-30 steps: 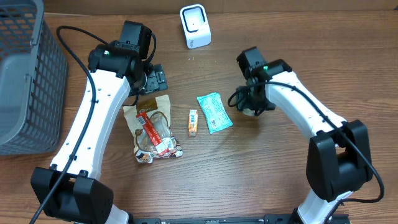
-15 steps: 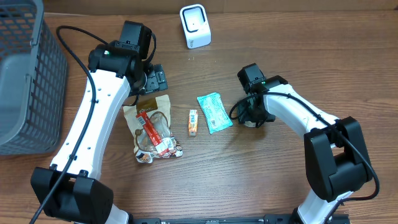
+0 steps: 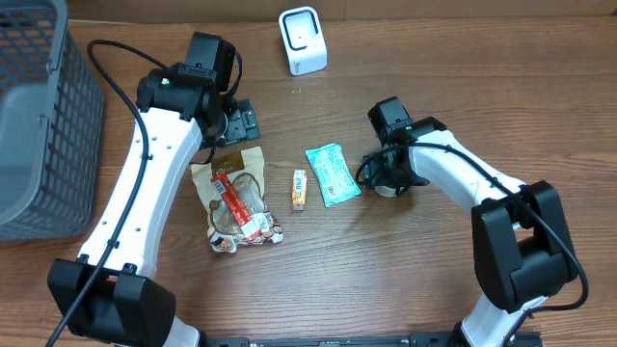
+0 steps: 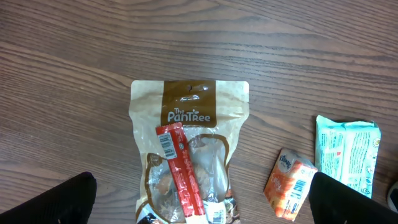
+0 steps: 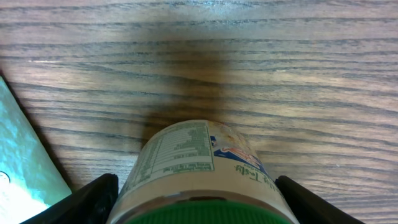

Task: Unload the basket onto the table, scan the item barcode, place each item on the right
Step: 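Lift the green-lidded jar with the right gripper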

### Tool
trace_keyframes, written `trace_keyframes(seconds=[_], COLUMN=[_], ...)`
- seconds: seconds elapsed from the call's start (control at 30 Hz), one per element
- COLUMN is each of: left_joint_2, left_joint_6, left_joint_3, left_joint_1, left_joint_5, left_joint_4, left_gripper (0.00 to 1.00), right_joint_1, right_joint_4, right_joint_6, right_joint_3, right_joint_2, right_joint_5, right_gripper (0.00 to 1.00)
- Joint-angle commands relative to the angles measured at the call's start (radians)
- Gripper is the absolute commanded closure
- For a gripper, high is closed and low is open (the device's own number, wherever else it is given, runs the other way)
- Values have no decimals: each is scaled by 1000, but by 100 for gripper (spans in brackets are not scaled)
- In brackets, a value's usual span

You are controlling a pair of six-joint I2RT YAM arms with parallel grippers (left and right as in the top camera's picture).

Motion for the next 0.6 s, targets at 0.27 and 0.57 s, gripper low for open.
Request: trace_keyframes(seconds=[0.27, 0.57], left_joint_2=[-18, -18], left_joint_6=[15, 15], left_joint_3=[16, 16], left_joint_1=[2, 2], left_joint_5=[-12, -12], left_joint_4=[-2, -2], left_gripper=[0, 0], right_joint_1=[-4, -4], right_joint_4=[-51, -29], right_joint_6=[-32, -32], right_joint_3=[37, 37], right_joint_2=[-10, -9], right_joint_5=[4, 34], right_gripper=[23, 23])
